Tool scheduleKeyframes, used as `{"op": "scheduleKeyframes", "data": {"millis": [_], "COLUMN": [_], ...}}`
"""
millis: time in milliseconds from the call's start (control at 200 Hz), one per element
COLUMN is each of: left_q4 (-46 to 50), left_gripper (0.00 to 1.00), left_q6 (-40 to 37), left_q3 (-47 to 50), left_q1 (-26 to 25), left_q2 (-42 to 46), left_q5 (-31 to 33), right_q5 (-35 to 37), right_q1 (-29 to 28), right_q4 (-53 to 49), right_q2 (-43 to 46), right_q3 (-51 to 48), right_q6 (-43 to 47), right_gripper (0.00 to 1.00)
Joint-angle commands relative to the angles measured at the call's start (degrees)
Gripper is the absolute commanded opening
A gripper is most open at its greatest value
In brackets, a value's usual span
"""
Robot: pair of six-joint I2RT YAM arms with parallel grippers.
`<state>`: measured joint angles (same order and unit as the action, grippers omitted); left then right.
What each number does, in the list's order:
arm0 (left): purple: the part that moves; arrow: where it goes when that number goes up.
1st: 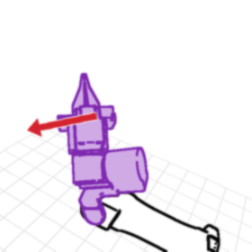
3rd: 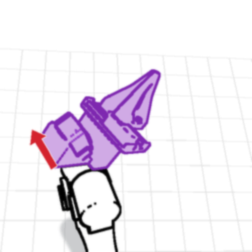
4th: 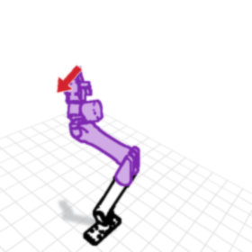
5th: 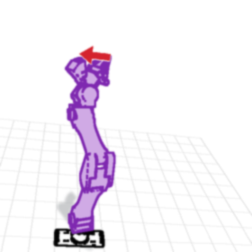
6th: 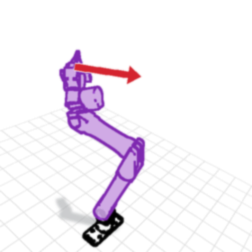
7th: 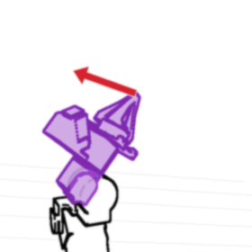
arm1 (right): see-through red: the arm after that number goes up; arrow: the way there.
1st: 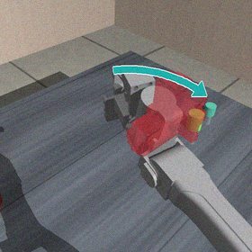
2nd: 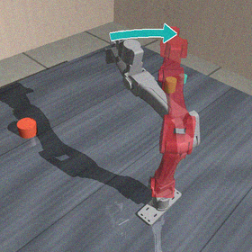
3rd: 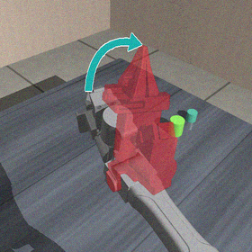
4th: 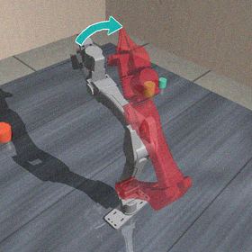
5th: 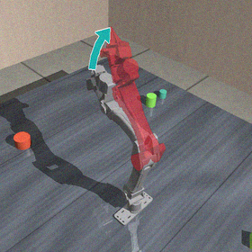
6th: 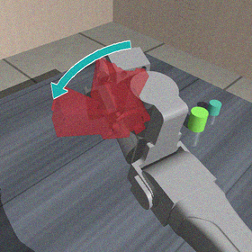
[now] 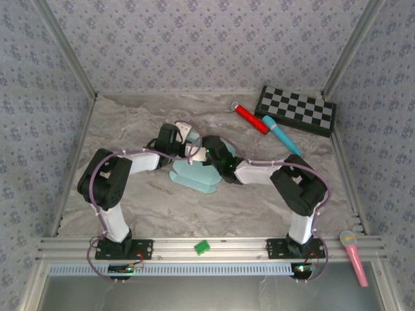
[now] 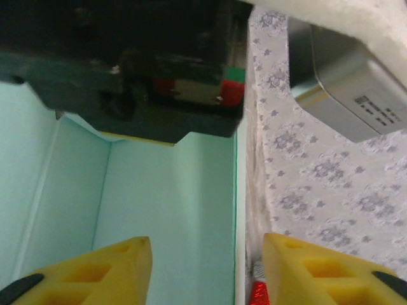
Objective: Fold the paper box
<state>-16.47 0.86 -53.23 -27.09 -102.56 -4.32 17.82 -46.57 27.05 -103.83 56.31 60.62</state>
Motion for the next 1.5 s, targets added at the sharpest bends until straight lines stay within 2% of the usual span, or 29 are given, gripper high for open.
{"op": "scheduleKeyframes", "data": {"millis": [0,155,270,495,615,755,875,1194,1494], "left_q4": [1.6,3.8,6.5,8.8,10.4,11.3,11.8,11.0,12.1], "left_gripper": [0.00,0.00,0.00,0.00,0.00,0.00,0.00,0.00,0.00], "left_q6": [-1.1,-0.5,0.6,3.5,5.2,6.6,6.5,6.4,6.7], "left_q3": [0.1,0.7,0.3,0.6,0.5,0.2,-0.1,0.2,-0.6], "left_q1": [-0.3,-0.3,-0.2,-0.2,-0.2,-0.2,-0.1,-0.1,-0.2], "left_q2": [3.3,5.7,7.4,8.6,9.3,10.4,10.5,11.5,11.0], "left_q5": [3.1,6.5,7.9,9.2,9.0,8.1,7.8,5.1,6.0], "right_q5": [0.8,1.1,-0.5,-2.3,-5.9,-13.5,-17.8,-24.0,-28.9], "right_q1": [-0.4,0.0,1.9,11.7,17.9,23.0,24.7,23.8,20.0], "right_q4": [-0.9,-5.5,-12.2,-21.8,-28.4,-34.9,-36.9,-35.5,-34.8], "right_q2": [4.8,10.6,15.1,21.2,21.4,19.9,17.9,10.6,8.3], "right_q3": [0.2,0.7,1.6,1.3,1.4,1.6,1.8,3.9,5.7], "right_q6": [-6.3,-14.2,-23.8,-40.9,-47.3,-50.2,-51.4,-52.5,-49.4], "right_gripper": [0.59,0.63,0.63,0.63,0.61,0.58,0.57,0.50,0.49]}}
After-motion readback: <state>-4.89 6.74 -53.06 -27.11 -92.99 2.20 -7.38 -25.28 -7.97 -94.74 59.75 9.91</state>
